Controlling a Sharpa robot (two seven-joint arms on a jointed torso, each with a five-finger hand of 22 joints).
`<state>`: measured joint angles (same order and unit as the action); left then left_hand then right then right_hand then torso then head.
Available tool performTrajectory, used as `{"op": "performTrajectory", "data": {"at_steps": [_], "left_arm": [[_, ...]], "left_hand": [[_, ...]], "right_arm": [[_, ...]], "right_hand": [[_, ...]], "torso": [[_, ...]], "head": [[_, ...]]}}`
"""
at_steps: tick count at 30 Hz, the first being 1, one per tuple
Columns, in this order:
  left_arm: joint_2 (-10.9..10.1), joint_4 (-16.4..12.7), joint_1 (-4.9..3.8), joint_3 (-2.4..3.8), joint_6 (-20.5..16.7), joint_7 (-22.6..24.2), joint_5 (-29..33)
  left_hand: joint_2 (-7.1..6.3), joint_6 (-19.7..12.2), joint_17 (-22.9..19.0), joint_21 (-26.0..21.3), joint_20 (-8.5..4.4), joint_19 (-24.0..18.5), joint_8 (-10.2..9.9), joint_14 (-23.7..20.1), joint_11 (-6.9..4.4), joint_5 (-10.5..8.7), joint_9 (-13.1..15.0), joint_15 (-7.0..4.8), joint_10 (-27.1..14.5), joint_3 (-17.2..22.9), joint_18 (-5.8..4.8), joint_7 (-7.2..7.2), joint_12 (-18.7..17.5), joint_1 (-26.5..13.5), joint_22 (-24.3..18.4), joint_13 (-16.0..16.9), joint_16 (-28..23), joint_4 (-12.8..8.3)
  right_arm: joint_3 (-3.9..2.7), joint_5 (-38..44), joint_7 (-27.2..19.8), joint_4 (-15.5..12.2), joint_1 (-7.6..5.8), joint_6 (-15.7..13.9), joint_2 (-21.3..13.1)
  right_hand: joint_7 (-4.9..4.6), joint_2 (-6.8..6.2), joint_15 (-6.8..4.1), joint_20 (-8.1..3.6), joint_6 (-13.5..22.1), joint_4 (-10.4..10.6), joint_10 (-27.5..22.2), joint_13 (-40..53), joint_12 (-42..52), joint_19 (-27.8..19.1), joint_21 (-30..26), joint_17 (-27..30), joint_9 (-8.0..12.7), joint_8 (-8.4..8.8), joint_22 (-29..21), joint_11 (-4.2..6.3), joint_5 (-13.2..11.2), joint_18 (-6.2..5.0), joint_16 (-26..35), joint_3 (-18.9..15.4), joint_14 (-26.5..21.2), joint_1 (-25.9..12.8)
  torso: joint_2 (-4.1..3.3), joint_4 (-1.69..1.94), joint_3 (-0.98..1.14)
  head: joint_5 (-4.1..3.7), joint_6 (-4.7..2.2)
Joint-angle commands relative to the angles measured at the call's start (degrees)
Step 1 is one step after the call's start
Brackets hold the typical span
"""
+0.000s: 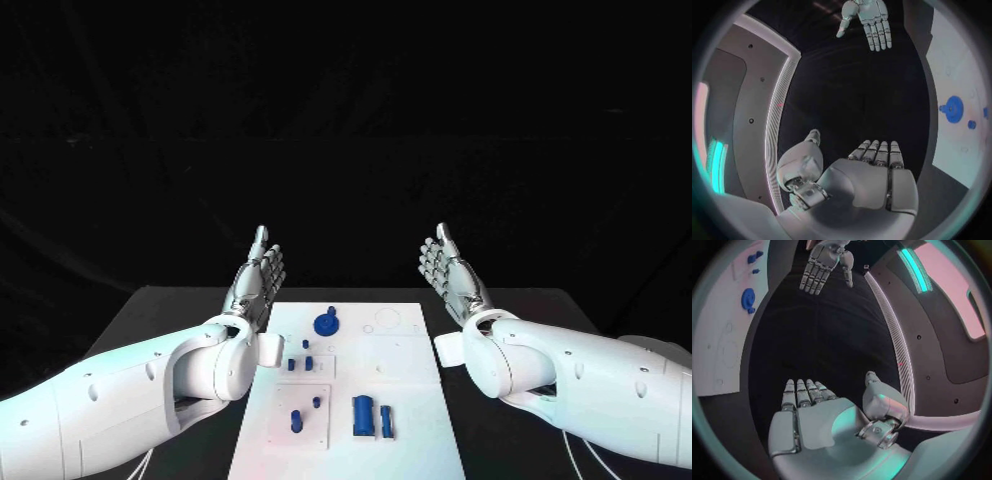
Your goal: Assemble the parts on the task board
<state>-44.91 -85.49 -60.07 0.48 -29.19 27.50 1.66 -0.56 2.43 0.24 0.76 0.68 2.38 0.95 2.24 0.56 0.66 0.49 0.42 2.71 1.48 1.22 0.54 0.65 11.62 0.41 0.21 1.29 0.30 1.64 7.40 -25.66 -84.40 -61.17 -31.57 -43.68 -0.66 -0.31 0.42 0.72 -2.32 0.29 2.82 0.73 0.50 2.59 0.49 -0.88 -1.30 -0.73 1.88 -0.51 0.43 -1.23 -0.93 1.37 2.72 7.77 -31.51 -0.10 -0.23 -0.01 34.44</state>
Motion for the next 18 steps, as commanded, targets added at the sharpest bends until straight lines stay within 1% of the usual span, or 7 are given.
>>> {"op": "performTrajectory", "data": {"at_steps": [1, 4, 7, 18], "left_arm": [[0.2, -2.1, -0.06, -0.19, -10.5, 1.8, -1.3], [0.2, -3.4, -0.08, -0.35, -13.0, 2.1, -1.5], [0.2, -4.2, -0.09, -0.45, -14.5, 2.2, -1.6], [0.2, -4.5, -0.09, -0.48, -14.9, 2.3, -1.7]], "left_hand": [[0.56, -2.4, -0.2, -0.8, -0.68, -2.4, -0.9, -2.2, -0.56, -0.66, -0.5, -0.42, -2.7, -1.5, -1.22, -0.54, -0.7, -11.6, -0.4, -0.2, -1.3, -0.3], [0.56, -2.4, -0.2, -0.8, -0.68, -2.4, -0.9, -2.2, -0.56, -0.66, -0.5, -0.42, -2.7, -1.5, -1.22, -0.54, -0.7, -11.6, -0.4, -0.2, -1.3, -0.3], [0.56, -2.4, -0.2, -0.8, -0.68, -2.4, -0.9, -2.2, -0.56, -0.66, -0.5, -0.42, -2.7, -1.5, -1.22, -0.54, -0.7, -11.6, -0.4, -0.2, -1.3, -0.3], [0.56, -2.4, -0.2, -0.8, -0.68, -2.4, -0.9, -2.2, -0.56, -0.66, -0.5, -0.42, -2.7, -1.5, -1.22, -0.54, -0.7, -11.6, -0.4, -0.2, -1.3, -0.3]], "right_arm": [[-0.71, -5.6, -3.4, -2.8, 0.53, -9.4, -0.6], [-1.30, -6.8, -3.9, -4.6, 0.84, -11.4, -0.8], [-1.60, -7.3, -4.1, -5.4, 0.99, -12.4, -1.0], [-1.64, -7.4, -4.1, -5.6, 1.01, -12.5, -1.0]], "right_hand": [[0.66, 0.31, -0.42, -0.72, 2.3, -0.3, -2.8, -0.7, -0.5, -2.6, -0.5, 0.9, 1.3, 0.73, -1.9, 0.51, -0.4, 1.23, 0.9, -1.4, -2.7, -7.8], [0.66, 0.31, -0.42, -0.72, 2.3, -0.3, -2.8, -0.7, -0.5, -2.6, -0.5, 0.9, 1.3, 0.73, -1.9, 0.51, -0.4, 1.23, 0.9, -1.4, -2.7, -7.8], [0.66, 0.31, -0.42, -0.72, 2.3, -0.3, -2.8, -0.7, -0.5, -2.6, -0.5, 0.9, 1.3, 0.73, -1.9, 0.51, -0.4, 1.23, 0.9, -1.4, -2.7, -7.8], [0.66, 0.31, -0.42, -0.72, 2.3, -0.3, -2.8, -0.7, -0.5, -2.6, -0.5, 0.9, 1.3, 0.73, -1.9, 0.51, -0.4, 1.23, 0.9, -1.4, -2.7, -7.8]], "torso": [[0.33, 0.10, 0.23], [0.33, 0.10, 0.23], [0.33, 0.10, 0.23], [0.33, 0.10, 0.23]], "head": [[0.01, -0.06], [0.01, -0.06], [0.01, -0.06], [0.01, -0.06]]}}
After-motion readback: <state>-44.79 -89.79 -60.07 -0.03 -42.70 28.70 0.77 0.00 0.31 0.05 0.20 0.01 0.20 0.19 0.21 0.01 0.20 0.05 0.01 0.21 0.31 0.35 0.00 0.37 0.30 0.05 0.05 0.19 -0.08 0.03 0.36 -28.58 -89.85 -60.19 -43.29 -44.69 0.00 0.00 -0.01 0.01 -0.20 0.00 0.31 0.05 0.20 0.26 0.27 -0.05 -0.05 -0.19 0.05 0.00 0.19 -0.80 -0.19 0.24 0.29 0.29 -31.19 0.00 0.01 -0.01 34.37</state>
